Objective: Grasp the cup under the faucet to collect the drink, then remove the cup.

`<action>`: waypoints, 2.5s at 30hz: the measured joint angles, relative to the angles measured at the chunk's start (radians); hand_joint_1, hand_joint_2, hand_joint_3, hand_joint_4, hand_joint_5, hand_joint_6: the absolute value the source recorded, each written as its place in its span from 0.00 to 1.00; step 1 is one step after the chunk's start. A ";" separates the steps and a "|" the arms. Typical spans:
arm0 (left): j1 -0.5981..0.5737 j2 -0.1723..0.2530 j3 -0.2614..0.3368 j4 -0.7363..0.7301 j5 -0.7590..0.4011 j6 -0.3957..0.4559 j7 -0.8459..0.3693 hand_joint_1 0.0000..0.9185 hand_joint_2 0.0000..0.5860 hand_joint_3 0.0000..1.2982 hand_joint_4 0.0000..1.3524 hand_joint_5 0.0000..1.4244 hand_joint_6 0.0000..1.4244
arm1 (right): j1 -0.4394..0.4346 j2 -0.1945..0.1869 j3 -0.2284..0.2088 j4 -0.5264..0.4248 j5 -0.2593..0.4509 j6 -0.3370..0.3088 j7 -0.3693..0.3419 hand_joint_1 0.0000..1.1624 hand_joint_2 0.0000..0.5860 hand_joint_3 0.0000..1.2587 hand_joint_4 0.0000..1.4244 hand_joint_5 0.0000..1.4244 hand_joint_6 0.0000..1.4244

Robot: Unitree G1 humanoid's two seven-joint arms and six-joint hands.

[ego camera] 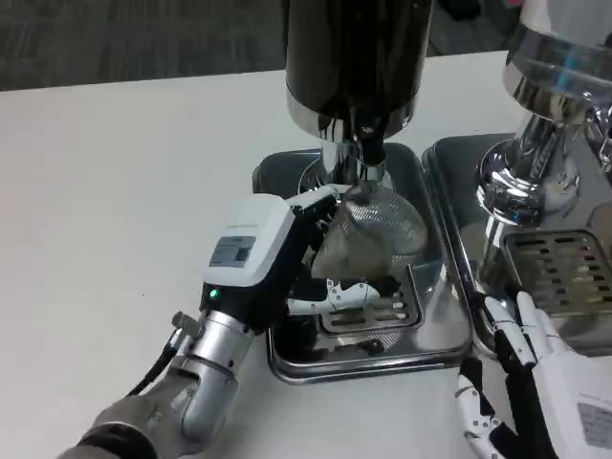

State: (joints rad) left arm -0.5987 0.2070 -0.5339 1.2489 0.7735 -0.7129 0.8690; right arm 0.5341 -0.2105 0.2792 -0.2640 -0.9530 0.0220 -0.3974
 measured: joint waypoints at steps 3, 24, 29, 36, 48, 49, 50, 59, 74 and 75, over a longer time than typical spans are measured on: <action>0.010 0.018 0.000 -0.003 0.000 -0.005 0.011 0.60 0.28 0.34 0.38 0.53 0.54 | -0.005 -0.001 0.000 0.000 0.000 0.000 0.000 0.14 0.91 0.11 0.00 0.04 0.13; 0.047 0.060 -0.015 -0.011 -0.008 0.030 -0.010 0.14 0.14 0.07 0.02 0.30 0.19 | -0.013 -0.015 -0.002 0.000 0.007 0.000 0.001 0.14 0.91 0.11 0.00 0.04 0.13; 0.063 0.101 -0.002 -0.049 -0.018 -0.020 -0.012 0.08 0.11 0.05 0.00 0.25 0.13 | -0.025 -0.026 -0.001 0.002 0.012 0.000 0.001 0.14 0.91 0.11 0.00 0.04 0.13; 0.119 0.158 0.055 -0.125 -0.037 -0.073 0.008 0.00 0.14 0.03 0.00 0.14 0.05 | -0.069 -0.034 -0.002 0.027 0.035 -0.001 0.002 0.14 0.91 0.11 0.00 0.04 0.13; 0.208 0.281 0.219 -0.327 -0.312 -0.411 -0.250 0.00 0.21 0.04 0.00 0.07 0.00 | -0.138 -0.066 -0.017 0.064 0.055 -0.002 0.015 0.14 0.91 0.10 0.00 0.02 0.09; 0.211 0.282 0.233 -0.344 -0.363 -0.432 -0.295 0.00 0.21 0.04 0.00 0.07 0.00 | -0.140 -0.066 -0.017 0.065 0.055 -0.002 0.014 0.14 0.91 0.09 0.00 0.01 0.09; 0.213 0.282 0.243 -0.361 -0.399 -0.444 -0.333 0.00 0.21 0.02 0.00 0.06 0.00 | -0.140 -0.065 -0.017 0.066 0.055 -0.002 0.014 0.14 0.91 0.09 0.00 0.01 0.08; 0.216 0.258 0.278 -0.508 -0.724 -0.464 -0.752 0.00 0.21 0.00 0.00 0.02 0.00 | -0.160 -0.059 -0.016 0.074 0.054 -0.002 0.014 0.15 0.90 0.08 0.00 0.00 0.06; 0.143 0.110 0.313 -0.567 -0.944 -0.309 -1.271 0.00 0.23 0.02 0.00 0.03 0.00 | -0.161 -0.032 -0.017 0.094 0.054 -0.001 0.008 0.16 0.90 0.07 0.00 0.00 0.06; 0.139 0.107 0.318 -0.565 -0.938 -0.309 -1.275 0.00 0.23 0.02 0.00 0.03 0.00 | -0.160 -0.031 -0.017 0.094 0.054 -0.001 0.007 0.16 0.90 0.07 0.00 0.00 0.06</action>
State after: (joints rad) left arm -0.4599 0.3138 -0.2162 0.6841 -0.1646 -1.0217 -0.4059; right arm 0.3746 -0.2416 0.2626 -0.1699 -0.8989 0.0208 -0.3907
